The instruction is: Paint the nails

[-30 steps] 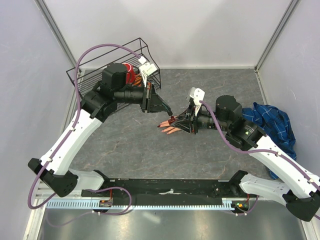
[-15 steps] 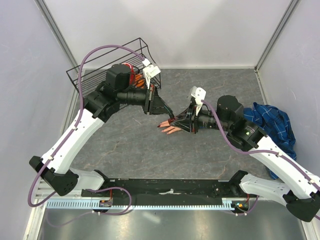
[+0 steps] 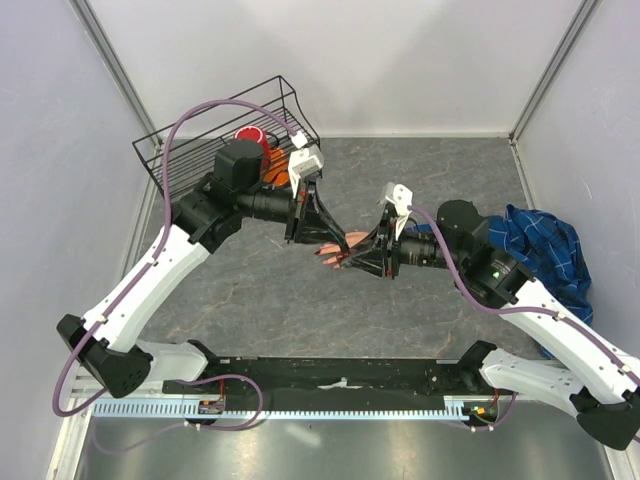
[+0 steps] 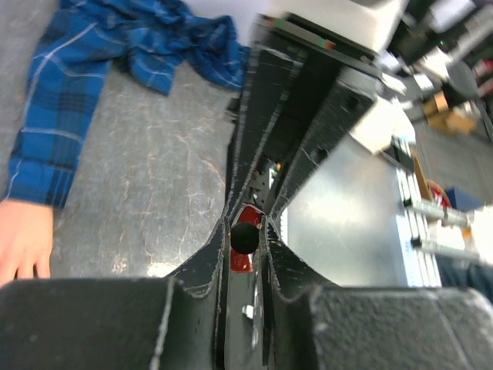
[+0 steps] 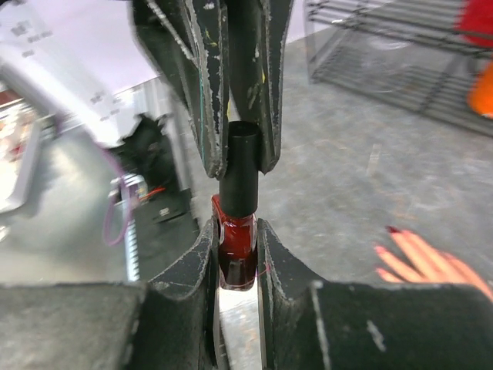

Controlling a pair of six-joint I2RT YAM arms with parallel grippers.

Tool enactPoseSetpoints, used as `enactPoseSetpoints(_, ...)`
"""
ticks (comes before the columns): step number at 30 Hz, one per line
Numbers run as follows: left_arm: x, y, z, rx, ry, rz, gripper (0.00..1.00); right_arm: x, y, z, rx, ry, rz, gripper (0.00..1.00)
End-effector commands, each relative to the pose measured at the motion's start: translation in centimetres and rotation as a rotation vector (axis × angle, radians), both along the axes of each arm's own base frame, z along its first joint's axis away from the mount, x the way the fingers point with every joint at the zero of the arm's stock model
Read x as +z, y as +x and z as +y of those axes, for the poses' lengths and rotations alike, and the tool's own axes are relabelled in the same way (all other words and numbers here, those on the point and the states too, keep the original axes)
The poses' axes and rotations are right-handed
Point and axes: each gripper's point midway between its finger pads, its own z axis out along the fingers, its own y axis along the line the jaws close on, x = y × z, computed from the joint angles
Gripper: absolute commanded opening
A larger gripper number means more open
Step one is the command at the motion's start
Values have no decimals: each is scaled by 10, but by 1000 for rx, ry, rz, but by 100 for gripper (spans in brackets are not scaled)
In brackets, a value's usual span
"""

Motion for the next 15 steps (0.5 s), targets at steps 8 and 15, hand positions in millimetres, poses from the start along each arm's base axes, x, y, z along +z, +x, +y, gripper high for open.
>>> enactPoseSetpoints(8,-5,-76,16,-451,-122,-8,2,106,-66,-3,312,333,-238,0)
enactPoseSetpoints(15,-6,-53,8,-296,-54,-32,4,96,-46,2,226,282,-197,0)
